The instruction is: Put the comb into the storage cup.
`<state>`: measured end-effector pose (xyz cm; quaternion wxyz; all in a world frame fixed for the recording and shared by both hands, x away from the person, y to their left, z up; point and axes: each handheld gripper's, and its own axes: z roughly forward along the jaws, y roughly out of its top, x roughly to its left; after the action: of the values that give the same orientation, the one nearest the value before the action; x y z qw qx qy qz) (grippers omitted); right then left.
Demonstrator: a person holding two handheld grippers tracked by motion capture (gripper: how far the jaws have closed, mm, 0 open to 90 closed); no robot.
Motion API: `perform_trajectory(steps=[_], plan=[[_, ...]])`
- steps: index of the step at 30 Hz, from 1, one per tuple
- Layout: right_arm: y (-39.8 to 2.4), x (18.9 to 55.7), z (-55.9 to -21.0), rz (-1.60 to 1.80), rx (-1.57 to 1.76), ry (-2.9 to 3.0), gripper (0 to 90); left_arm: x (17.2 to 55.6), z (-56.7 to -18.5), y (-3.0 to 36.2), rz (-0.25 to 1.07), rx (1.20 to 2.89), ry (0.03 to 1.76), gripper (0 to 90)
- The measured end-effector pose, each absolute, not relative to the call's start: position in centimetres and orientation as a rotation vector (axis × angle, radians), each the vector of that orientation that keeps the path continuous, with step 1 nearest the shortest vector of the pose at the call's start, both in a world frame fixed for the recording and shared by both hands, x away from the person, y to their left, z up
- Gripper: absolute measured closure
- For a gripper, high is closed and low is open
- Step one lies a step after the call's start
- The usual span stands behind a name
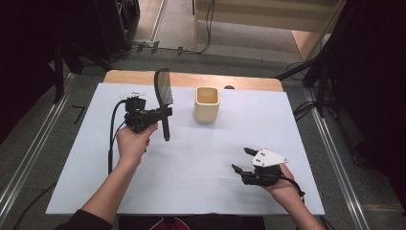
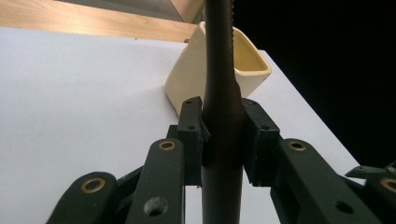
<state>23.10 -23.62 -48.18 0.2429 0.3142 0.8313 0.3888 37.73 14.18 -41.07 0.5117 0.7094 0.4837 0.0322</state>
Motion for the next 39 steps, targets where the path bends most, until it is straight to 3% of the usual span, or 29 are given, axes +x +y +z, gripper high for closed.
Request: perform_trajectory(steps=[10, 39], plan=[[-25.4, 22.4, -48.2, 1.053, 0.887, 2.257, 27.2, 37.9, -41.0, 13.6, 0.113, 1.715, 1.125, 73.2], [-25.7, 22.7, -48.2, 1.081, 0.949, 2.266, 26.8, 39.5, -39.5, 10.7, 0.15, 1.666, 1.024, 73.3]])
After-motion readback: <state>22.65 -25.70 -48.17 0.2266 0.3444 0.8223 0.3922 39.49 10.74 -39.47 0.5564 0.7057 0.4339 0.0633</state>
